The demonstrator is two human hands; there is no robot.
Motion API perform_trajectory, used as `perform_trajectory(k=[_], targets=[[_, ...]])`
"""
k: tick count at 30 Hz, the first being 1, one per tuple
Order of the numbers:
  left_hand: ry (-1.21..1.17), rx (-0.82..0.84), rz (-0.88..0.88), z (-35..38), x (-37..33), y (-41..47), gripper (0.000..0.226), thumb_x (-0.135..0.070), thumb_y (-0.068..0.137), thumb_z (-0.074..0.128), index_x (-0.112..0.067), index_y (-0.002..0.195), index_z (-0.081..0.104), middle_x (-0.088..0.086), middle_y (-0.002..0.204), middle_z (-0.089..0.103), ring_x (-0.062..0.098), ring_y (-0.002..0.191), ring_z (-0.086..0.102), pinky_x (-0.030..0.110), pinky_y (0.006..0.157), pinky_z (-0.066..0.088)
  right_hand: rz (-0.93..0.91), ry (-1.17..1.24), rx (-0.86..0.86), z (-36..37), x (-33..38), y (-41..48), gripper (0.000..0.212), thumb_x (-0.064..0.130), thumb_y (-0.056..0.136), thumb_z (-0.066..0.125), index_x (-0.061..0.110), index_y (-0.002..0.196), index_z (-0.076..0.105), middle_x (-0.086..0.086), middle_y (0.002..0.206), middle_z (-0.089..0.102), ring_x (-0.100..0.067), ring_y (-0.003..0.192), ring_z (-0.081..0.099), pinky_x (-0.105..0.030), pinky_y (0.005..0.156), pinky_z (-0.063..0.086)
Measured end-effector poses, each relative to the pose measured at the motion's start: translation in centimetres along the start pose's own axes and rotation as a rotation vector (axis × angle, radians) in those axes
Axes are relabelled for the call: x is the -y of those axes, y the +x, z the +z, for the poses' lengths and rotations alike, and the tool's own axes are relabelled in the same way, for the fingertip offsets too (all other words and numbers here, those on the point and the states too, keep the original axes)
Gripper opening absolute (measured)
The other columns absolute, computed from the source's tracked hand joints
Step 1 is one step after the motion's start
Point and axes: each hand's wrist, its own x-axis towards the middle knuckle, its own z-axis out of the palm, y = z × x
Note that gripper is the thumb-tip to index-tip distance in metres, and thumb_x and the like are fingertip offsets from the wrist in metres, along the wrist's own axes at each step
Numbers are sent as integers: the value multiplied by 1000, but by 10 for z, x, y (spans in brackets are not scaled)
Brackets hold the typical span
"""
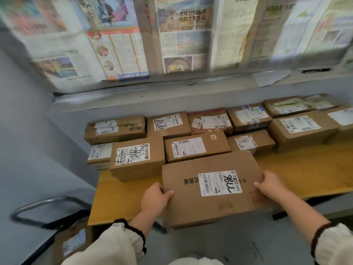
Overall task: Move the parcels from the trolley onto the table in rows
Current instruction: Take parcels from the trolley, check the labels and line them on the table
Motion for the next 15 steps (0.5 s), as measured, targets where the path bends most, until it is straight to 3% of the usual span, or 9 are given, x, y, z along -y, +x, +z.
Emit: perform_trajectory(k=[2, 5, 11, 15], targets=[[64, -57, 64, -11, -3, 4, 36, -51, 84, 59, -26, 109, 52, -9, 101, 62, 8, 88, 58, 22, 67, 47, -138, -165, -175, -4, 16, -4, 81, 28, 79, 71, 11, 143, 26, -16, 138, 43, -33, 121, 46, -45, 95, 45], [139, -236, 177, -39, -12, 14, 47, -53, 83, 60, -26, 119, 51, -8, 107, 63, 9, 94, 61, 20, 67, 45, -448, -218, -311, -8, 62, -12, 79, 35, 78, 71, 22, 143, 29, -6, 141, 41, -27, 128, 41, -43, 94, 45], [306, -286, 272, -96, 3, 39, 64, -48, 85, 61, -27, 139, 36, 0, 130, 55, 20, 116, 54, 36, 88, 50, -711, -343, -172, 24, 158, -33, 64, 37, 80, 67, 27, 136, 38, 0, 136, 43, -22, 121, 42, -38, 89, 48], [388, -269, 302, -124, 37, 57, 66, -47, 86, 59, -32, 142, 28, 0, 133, 52, 21, 118, 51, 36, 88, 50, -757, -374, -73, 62, 209, -50, 66, 36, 82, 65, 25, 139, 34, -1, 141, 38, -23, 123, 43, -38, 92, 47]])
